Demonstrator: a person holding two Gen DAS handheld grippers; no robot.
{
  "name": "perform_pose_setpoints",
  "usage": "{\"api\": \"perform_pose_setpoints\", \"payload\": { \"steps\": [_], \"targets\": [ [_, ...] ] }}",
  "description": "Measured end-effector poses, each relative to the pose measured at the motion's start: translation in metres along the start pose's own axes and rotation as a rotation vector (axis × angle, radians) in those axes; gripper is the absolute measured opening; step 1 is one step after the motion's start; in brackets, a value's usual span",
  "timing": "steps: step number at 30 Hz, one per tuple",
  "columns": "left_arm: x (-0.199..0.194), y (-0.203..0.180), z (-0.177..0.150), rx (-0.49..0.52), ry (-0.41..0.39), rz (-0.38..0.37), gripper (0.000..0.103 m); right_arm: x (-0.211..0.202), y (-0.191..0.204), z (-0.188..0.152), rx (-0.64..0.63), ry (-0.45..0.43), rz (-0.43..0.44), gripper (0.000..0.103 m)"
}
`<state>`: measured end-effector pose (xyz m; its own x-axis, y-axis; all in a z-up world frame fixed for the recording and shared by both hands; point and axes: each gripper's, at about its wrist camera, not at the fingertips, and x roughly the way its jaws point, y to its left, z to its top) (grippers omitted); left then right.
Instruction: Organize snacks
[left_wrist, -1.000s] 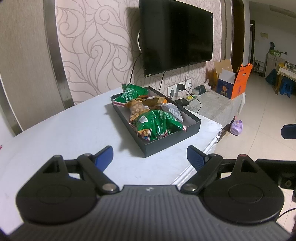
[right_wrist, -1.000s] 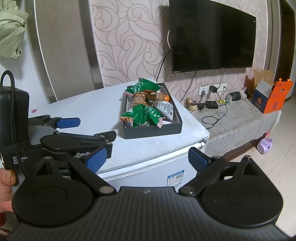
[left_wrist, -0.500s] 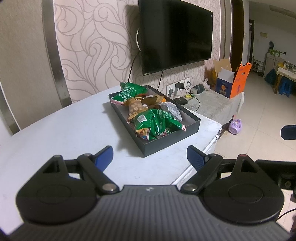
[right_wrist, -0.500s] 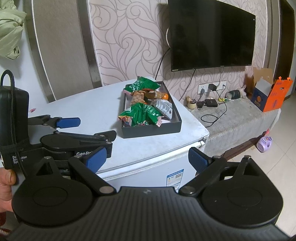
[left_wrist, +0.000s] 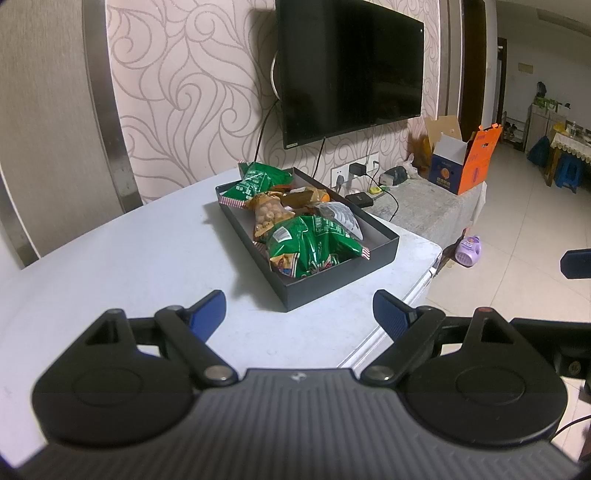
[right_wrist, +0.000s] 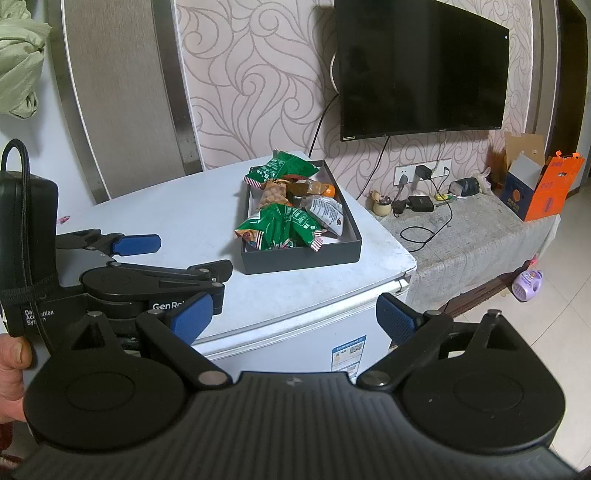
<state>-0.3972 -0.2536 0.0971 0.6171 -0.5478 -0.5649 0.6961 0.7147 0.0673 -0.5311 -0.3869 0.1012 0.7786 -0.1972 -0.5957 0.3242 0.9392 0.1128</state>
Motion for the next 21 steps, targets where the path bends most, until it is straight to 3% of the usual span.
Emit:
{"api": "perform_pose_setpoints", "payload": {
  "steps": [21],
  "targets": [
    [-0.0012, -0.0015, -0.0018, 0.002, 0.005, -0.001, 0.088, -0.0010, -0.0001, 0.0002, -0.001, 0.001, -0.001, 0.097]
  ]
}}
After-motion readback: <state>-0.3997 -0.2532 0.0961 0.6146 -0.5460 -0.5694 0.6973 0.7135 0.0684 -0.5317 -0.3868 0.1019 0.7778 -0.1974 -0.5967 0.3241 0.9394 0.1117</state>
